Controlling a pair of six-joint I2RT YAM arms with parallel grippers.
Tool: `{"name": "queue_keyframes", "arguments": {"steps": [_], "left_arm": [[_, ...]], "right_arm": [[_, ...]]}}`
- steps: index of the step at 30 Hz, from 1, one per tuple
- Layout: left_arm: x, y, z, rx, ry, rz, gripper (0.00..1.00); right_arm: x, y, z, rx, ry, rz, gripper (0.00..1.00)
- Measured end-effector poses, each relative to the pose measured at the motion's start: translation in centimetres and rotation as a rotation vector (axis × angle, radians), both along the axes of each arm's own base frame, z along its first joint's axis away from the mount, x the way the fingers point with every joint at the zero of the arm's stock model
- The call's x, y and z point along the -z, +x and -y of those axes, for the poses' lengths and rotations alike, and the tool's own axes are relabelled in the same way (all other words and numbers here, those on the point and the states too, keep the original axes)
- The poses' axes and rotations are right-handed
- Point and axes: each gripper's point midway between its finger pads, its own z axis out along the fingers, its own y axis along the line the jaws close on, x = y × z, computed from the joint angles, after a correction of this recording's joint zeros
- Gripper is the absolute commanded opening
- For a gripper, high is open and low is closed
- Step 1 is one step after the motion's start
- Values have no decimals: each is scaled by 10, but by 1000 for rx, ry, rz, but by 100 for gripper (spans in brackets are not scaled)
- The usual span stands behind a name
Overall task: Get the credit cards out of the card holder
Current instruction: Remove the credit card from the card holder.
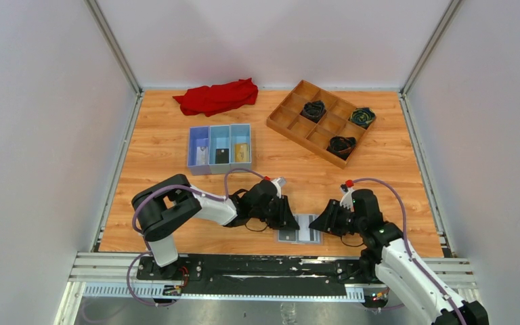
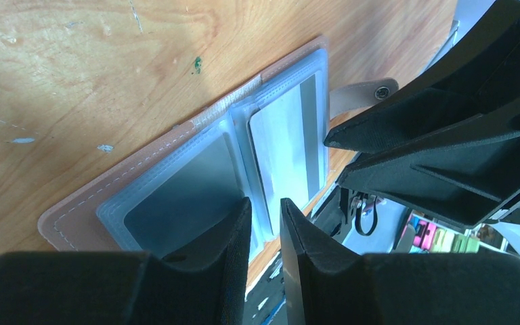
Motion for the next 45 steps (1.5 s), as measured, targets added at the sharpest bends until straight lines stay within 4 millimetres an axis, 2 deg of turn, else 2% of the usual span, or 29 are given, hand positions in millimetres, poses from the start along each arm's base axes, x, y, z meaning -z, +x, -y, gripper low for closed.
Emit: {"name": "queue_keyframes", "arguments": {"steps": [14,35,41,45], "left_arm": [[0,0,0,0,0,0,27],[5,-1,-5,-6,12,-2,25],[7,-2,-8,-13,0,-2,17],[7,-2,-10,-22,-14,-7,4]], "right_arm": [[3,-2,-2,-18,3,-12,40],[3,-5,-22,-105,25,-6,40],[3,-4,-25,-98,47,-12,40],[3,-3,-26,-96,57,-16,40]]}}
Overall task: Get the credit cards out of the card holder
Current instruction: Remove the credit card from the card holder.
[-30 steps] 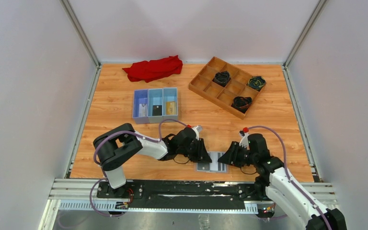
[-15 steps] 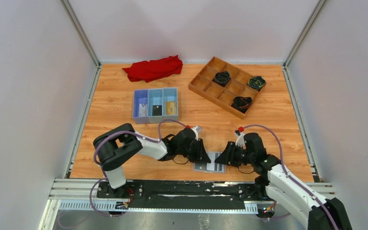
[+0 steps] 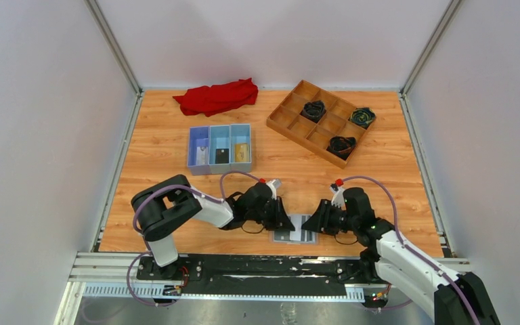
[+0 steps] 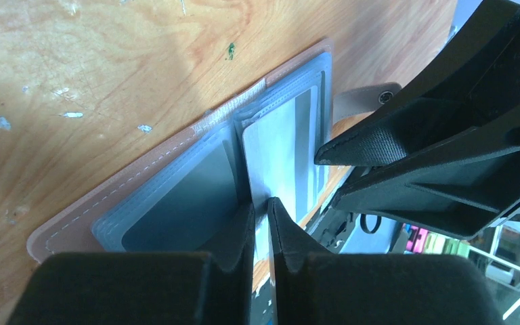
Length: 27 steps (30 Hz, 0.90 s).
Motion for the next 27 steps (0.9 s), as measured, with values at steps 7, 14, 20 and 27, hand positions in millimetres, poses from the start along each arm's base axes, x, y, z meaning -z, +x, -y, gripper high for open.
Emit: {"name": "queue_keyframes", "arguments": {"steps": [7,14,20,27], "left_arm": [[-1,0,-1,-6,-14,-3,0],[-4,0,-11,-15,-30,8,0],[-5,0,-22,-22,-31,4,0],[-5,0,-30,-28,-35,6,0]], "right_arm": [[1,0,0,3,-1,-6,39],[2,0,-2,13,7,-22,39],[4,-1,-2,15,7,-30,38],[7,-2,-1,21,1,-41,38]]}}
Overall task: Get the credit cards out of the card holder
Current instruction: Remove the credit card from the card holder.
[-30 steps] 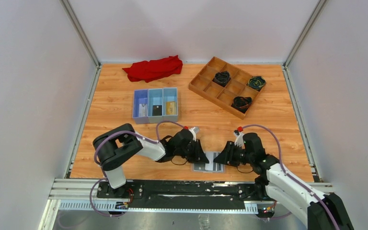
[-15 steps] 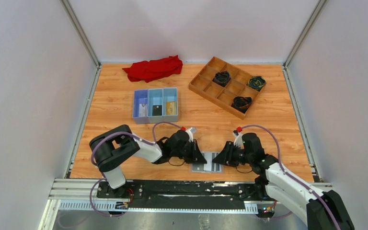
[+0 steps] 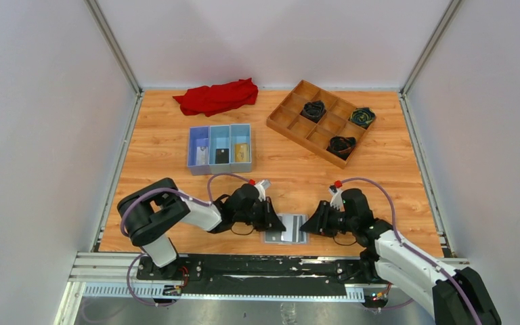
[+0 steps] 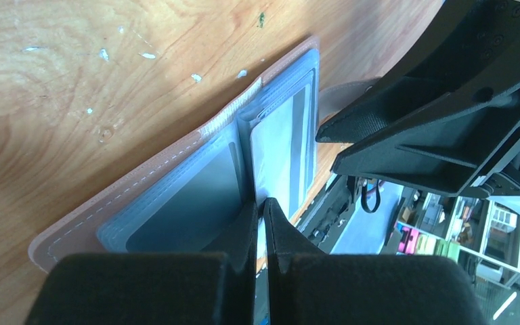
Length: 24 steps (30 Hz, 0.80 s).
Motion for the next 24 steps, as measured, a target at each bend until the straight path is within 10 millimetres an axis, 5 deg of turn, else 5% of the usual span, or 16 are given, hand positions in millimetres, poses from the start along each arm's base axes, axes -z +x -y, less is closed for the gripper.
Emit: {"name": "queue_keyframes", "arguments": {"steps": [14,24], "left_arm": [[2,-2,-8,7,-3,10,0],[4,-5,-7,31,-3,5,0]], "right_arm": [[4,-1,-1,-2,-2,-21,39],[-28,11,-4,32,41,105,40]]}}
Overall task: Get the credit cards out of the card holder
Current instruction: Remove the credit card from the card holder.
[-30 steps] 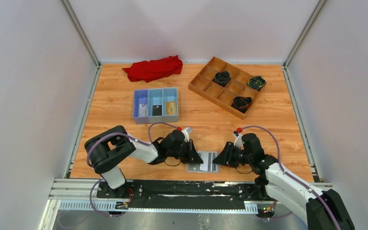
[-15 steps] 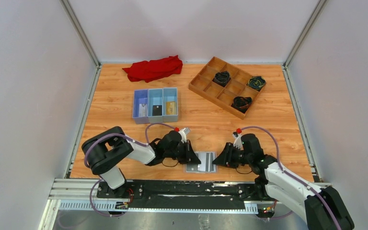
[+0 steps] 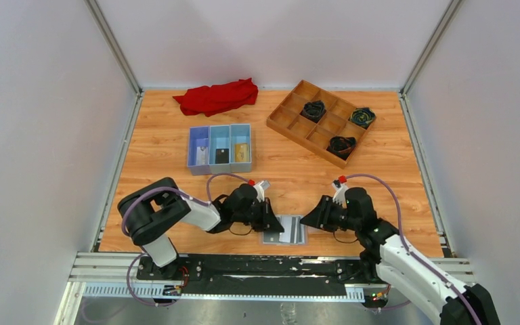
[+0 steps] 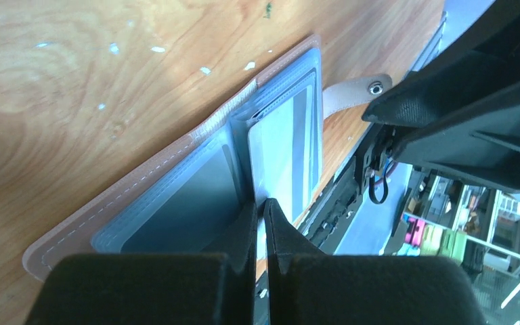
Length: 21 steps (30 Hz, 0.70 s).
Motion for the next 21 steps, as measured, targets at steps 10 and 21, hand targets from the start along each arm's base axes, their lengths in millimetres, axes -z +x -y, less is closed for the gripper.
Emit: {"name": "queue_keyframes", "arguments": {"steps": [10,21], "left_arm": [[-4,-6,15,120,-19,24,0],[0,-7,13,109,-13,12,0]], "right_arm": [[24,-2,5,20,-81,-100,38],[30,2,8,83,-93,-159,35]]}}
